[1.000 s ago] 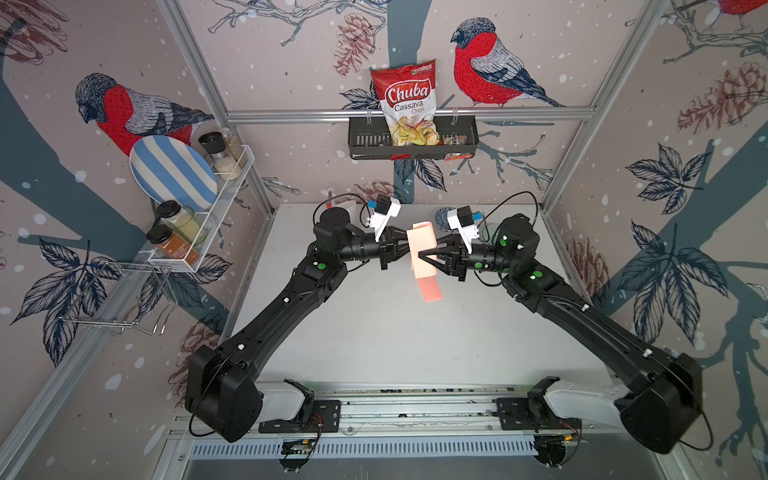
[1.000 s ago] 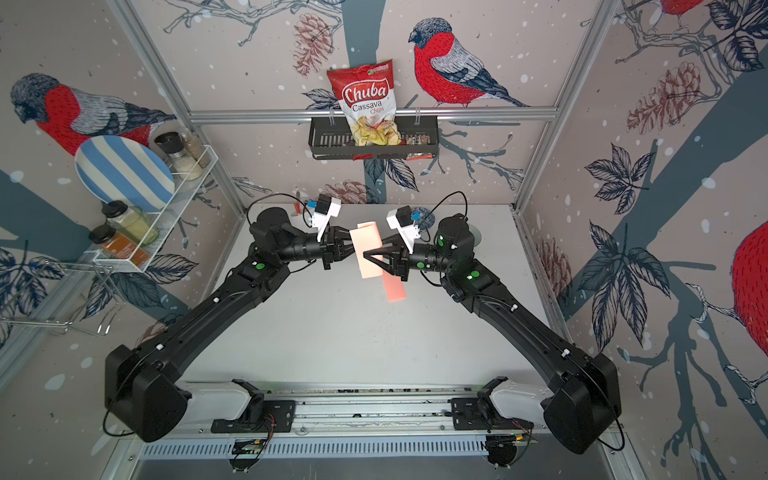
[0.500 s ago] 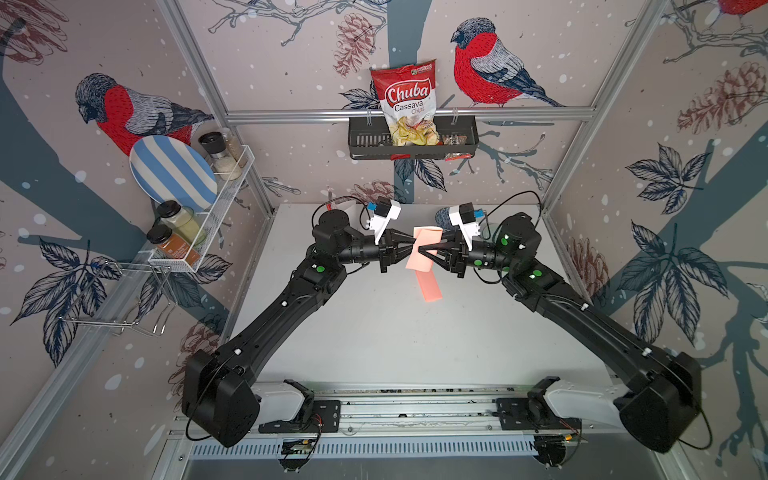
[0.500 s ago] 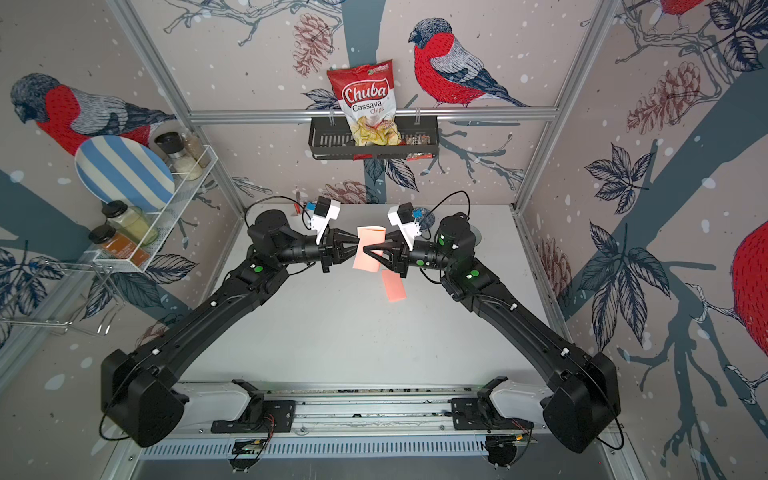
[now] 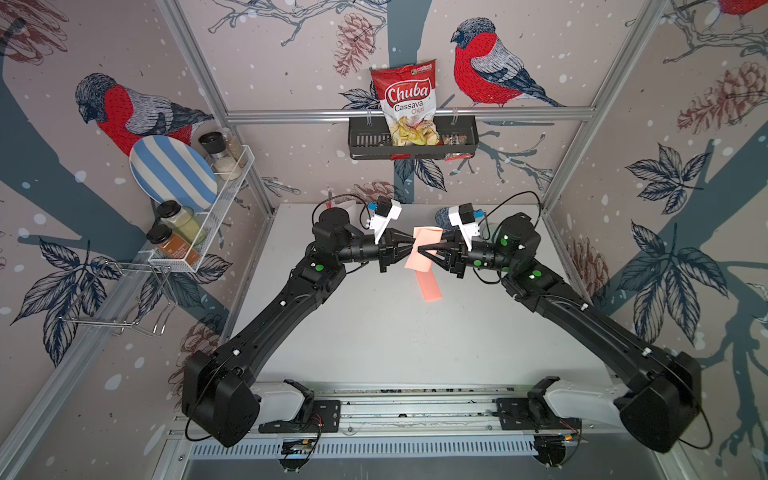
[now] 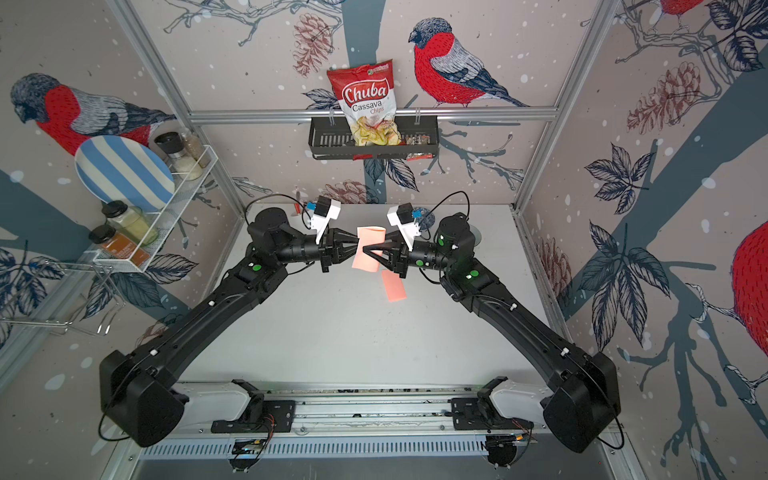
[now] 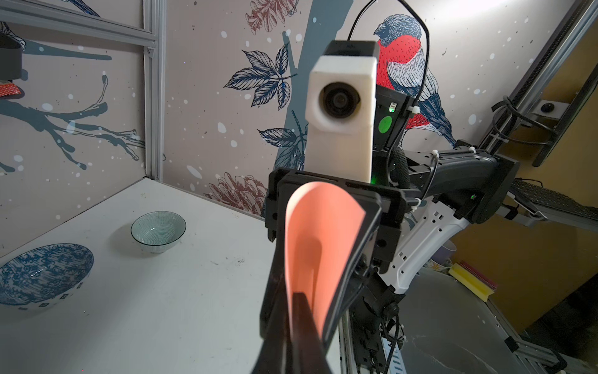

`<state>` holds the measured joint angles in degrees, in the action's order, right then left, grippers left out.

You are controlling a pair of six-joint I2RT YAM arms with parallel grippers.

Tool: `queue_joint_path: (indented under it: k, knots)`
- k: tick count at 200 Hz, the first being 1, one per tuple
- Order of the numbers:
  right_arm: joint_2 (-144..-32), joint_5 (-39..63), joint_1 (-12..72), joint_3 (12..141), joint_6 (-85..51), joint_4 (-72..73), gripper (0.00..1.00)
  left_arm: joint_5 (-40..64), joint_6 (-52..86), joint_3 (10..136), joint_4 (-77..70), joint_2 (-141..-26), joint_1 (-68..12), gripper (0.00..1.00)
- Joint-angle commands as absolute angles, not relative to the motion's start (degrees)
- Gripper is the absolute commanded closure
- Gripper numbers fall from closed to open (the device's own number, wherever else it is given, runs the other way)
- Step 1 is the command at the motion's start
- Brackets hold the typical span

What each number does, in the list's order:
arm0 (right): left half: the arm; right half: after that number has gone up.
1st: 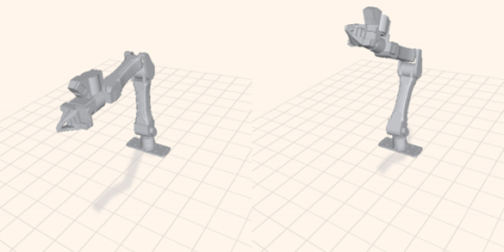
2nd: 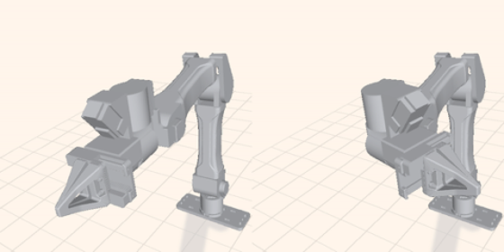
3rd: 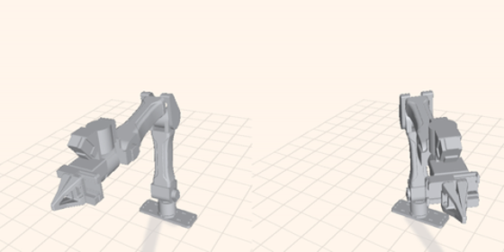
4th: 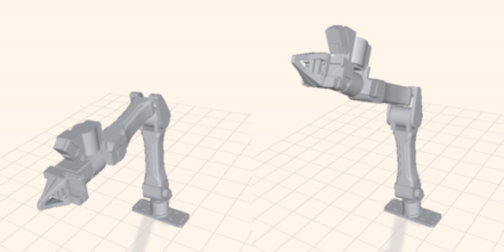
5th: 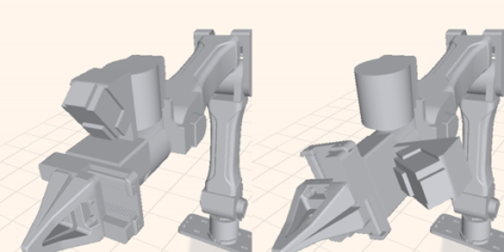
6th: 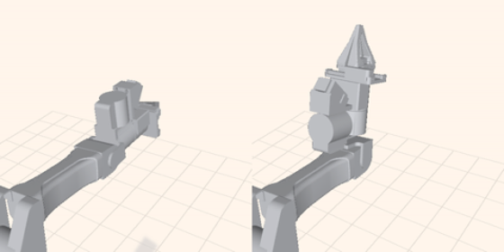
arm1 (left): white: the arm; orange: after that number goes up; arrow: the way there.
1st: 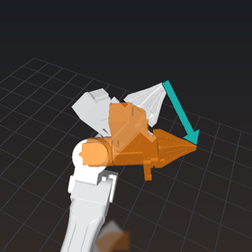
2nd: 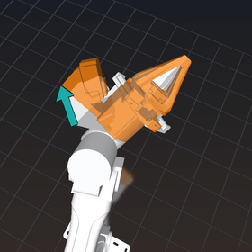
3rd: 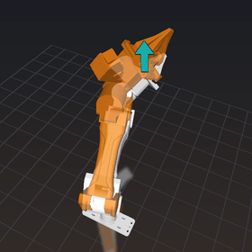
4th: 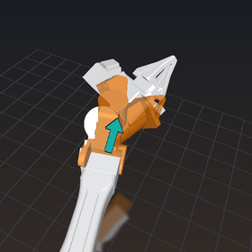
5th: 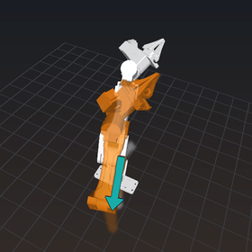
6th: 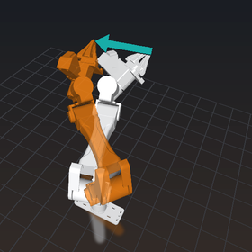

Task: Fold the square paper along the opposite sides
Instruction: Fold the paper.

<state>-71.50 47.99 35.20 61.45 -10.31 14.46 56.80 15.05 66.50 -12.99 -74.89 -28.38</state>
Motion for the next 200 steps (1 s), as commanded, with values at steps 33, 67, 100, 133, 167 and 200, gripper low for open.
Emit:
queue_joint_path:
  k: [33, 67, 100, 133, 167, 200]
  knots:
    - [-71.48, 48.95, 35.92, 60.57, -7.91, 11.97, 0.74, 56.39, 14.49, 67.7, -14.86, -74.31, -28.47, 1.0]
    - [-70.97, 49.0, 35.95, 60.42, -7.12, 11.21, 0.74, 56.38, 14.05, 68.44, -14.24, -74.72, -28.45, 1.0]
    - [-70.46, 49.2, 36.02, 60.03, -6.46, 10.63, 0.75, 56.28, 13.36, 69.06, -13.48, -75.1, -28.43, 1.0]
    - [-70.15, 50.14, 36.05, 59.77, -5.67, 10.0, 0.72, 56.01, 12.65, 69.97, -12.5, -75.75, -28.45, 1.0]
    - [-70.05, 50.54, 36.12, 59.77, -4.95, 9.34, 0.67, 55.97, 12.39, 70.47, -12.05, -76.09, -28.45, 1.0]
    - [-70.09, 50.44, 36.15, 59.94, -4.99, 9.49, 0.67, 56.08, 12.33, 70.39, -12.04, -76.16, -28.46, 1.0]
